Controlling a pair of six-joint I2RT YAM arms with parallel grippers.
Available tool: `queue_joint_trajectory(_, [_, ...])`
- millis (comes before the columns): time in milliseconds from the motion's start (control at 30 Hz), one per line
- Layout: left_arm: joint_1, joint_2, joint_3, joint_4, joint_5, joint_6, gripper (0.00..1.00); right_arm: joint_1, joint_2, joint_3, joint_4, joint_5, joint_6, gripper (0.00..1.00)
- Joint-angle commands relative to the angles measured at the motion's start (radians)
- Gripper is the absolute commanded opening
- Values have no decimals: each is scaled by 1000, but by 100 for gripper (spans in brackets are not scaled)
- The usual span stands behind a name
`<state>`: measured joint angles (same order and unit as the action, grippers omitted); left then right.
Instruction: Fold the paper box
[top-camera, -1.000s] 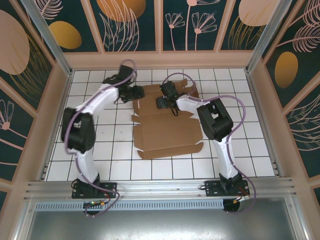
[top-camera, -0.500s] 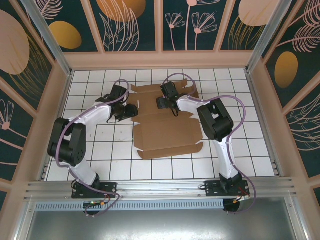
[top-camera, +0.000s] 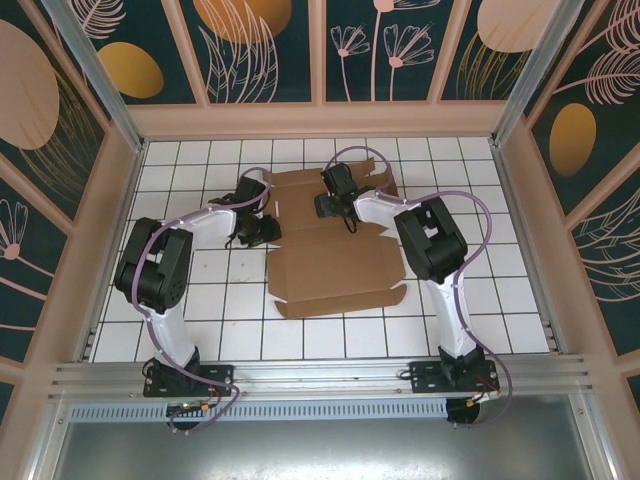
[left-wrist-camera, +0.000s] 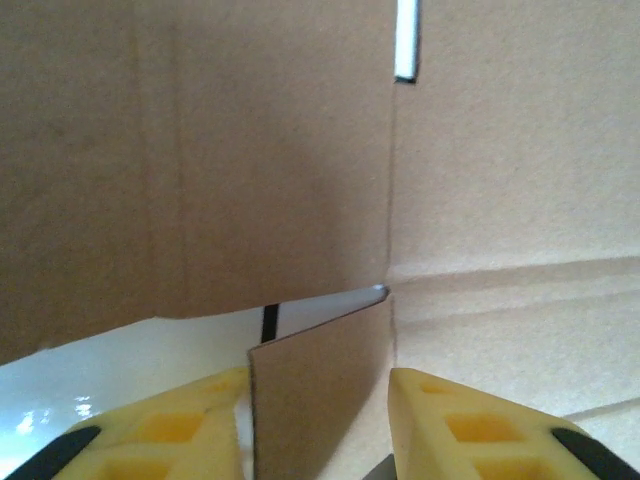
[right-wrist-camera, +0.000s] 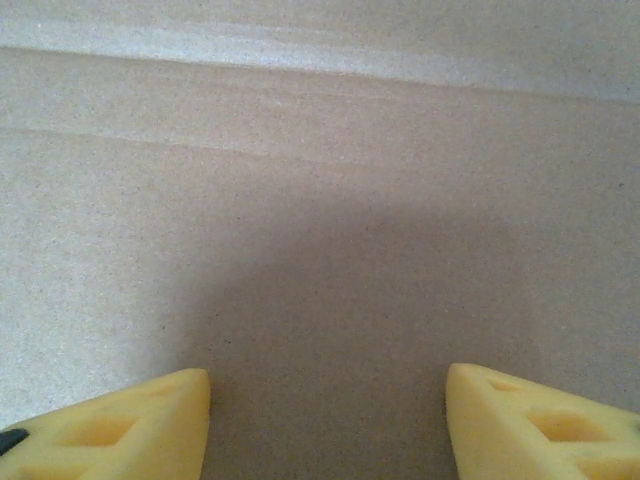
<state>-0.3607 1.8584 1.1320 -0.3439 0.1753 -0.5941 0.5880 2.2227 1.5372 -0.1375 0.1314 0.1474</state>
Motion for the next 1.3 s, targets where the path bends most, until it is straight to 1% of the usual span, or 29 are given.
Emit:
queue_joint_trajectory(0, [-14,2,46,26,18,-6,33,-2,78,-47,-201,-36,27,61])
queue_joint_trajectory(67, [-27,5,69,15,21,-3,31,-2,82,-48,-202,-36,24,61])
queue_joint_trajectory(233, [-69,37,129,-12,17,-2,33,-3,84,-46,-202,-35,24,59])
queue_joint_trajectory(467, [-98,127,108,50,83,-51,34,-7,89,-48,-201,-39,28,58])
queue_joint_trajectory(500, [-98,129,111,44,78,-53,33,-8,89,-49,-201,-39,28,58])
queue_joint_trajectory(567, [-92,88,124,25,27,-30,33,-10,88,-51,-203,-39,29,58])
queue_joint_trajectory(633, [-60,23,144,-2,-7,-8,34,-11,85,-57,-202,-40,28,58])
queue_joint_trajectory(767, [96,-79,130,-21,-30,5,35,-11,83,-68,-189,-51,30,58])
queue_joint_trajectory(833, [150,-76,139,-51,-60,39,37,-11,85,-69,-184,-56,31,58])
queue_joint_trajectory(900, [180,-47,144,-68,-110,76,42,-11,88,-69,-182,-57,29,58])
queue_joint_trajectory(967, [201,-16,143,-63,-146,77,47,-11,86,-68,-182,-59,29,58])
queue_joint_trajectory(1133, [229,70,195,-40,-106,92,56,-11,86,-68,-183,-65,21,58])
queue_joint_trajectory(1200, [229,100,210,-8,-39,96,57,-11,90,-68,-183,-65,20,58])
queue_joint_trajectory(1267, [229,130,226,6,-4,94,54,-11,92,-68,-186,-68,18,58])
